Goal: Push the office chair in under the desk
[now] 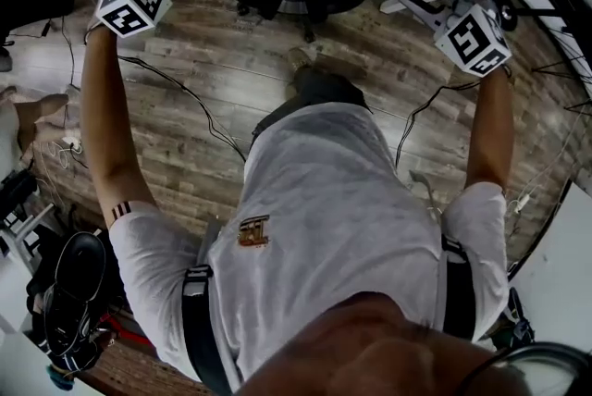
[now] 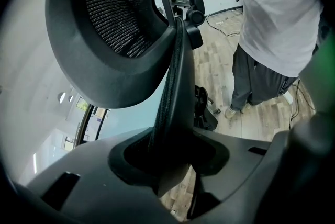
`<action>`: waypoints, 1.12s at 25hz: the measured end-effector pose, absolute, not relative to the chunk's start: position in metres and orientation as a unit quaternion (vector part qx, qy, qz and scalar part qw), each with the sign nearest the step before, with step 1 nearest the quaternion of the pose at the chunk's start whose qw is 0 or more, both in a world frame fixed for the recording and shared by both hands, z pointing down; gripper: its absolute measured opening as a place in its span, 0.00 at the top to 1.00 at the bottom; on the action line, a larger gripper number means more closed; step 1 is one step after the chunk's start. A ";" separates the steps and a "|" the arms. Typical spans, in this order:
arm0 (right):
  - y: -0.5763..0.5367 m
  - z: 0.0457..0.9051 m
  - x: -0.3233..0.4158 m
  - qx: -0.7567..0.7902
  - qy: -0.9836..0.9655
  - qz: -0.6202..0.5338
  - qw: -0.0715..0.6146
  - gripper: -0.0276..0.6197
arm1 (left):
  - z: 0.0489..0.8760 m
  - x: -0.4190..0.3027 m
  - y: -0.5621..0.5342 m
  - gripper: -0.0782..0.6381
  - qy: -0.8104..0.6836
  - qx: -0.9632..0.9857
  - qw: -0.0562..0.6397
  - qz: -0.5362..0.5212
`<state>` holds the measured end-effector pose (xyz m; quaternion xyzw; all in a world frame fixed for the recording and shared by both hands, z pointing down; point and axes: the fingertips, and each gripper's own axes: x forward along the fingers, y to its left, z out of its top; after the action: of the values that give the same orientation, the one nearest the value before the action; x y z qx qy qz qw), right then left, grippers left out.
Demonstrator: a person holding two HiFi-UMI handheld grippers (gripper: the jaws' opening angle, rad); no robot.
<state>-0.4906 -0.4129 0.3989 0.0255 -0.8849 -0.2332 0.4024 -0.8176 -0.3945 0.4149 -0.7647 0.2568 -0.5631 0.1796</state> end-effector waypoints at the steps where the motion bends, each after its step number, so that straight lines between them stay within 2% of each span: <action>1: -0.419 0.400 -0.494 0.028 -0.885 -0.232 0.402 0.73 | 0.416 -0.822 -0.402 0.64 0.254 -0.764 0.180 -0.565; 28: -0.515 0.406 -0.571 0.053 -0.884 -0.206 0.416 0.73 | 0.426 -0.901 -0.533 0.65 0.231 -0.755 0.199 -0.580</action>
<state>-0.5706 -0.5150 0.4058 0.0530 -0.8841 -0.2056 0.4163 -0.9008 -0.5331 0.4255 -0.7554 0.2311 -0.5799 0.1990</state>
